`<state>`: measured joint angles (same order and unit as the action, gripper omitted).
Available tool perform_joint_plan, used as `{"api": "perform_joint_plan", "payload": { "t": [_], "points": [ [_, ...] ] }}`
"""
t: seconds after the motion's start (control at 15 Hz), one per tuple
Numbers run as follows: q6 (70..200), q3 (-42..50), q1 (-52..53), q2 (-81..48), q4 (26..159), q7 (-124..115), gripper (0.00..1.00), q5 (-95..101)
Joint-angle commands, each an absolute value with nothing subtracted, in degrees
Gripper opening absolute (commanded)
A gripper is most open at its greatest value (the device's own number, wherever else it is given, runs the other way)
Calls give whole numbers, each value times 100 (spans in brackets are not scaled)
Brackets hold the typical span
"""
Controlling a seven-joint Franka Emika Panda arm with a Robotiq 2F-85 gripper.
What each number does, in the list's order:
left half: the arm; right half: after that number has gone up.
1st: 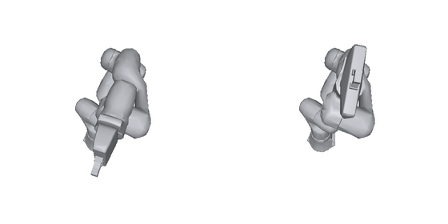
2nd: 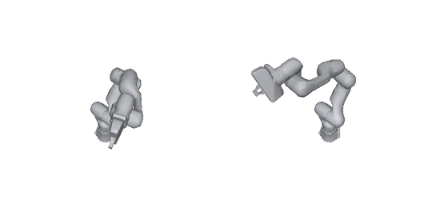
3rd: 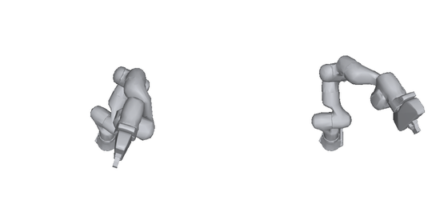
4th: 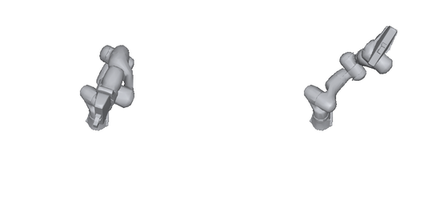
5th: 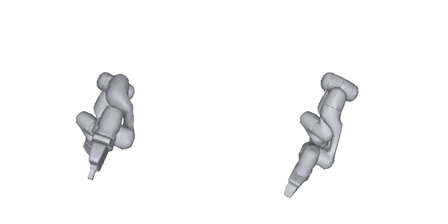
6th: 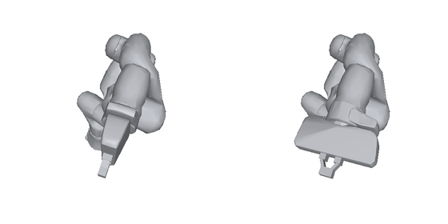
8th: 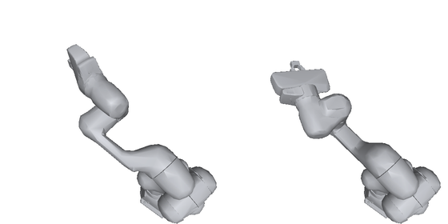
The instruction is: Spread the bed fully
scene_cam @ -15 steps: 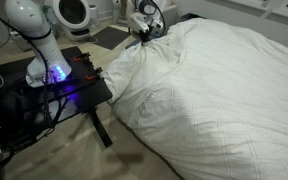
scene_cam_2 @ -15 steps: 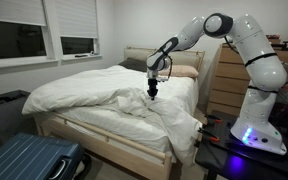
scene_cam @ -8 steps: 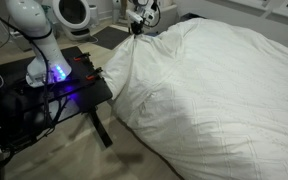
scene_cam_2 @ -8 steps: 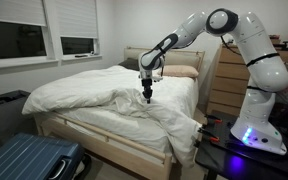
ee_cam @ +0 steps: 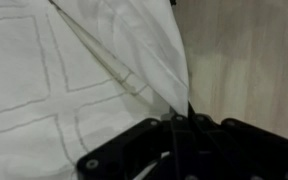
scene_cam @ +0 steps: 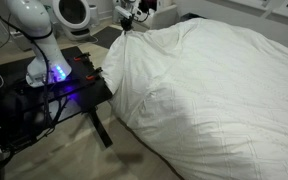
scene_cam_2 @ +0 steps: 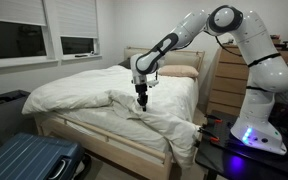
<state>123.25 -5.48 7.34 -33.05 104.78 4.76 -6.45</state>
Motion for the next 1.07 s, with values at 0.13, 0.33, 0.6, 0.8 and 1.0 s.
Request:
{"api": "perform_joint_plan", "payload": {
  "t": [0.13, 0.33, 0.6, 0.8, 1.0],
  "points": [
    [12571, -789, 1280, -3273, 10835, 30, 0, -308],
    [12614, -952, 1445, -3288, 10958, 245, 0, -145],
    [12708, -1195, 1569, -3266, 11119, 479, 0, 32],
    [12757, -1369, 1647, -3285, 11177, 603, 0, 41],
    [12900, -1586, 1714, -3356, 11198, 633, 0, -105]
  ]
}}
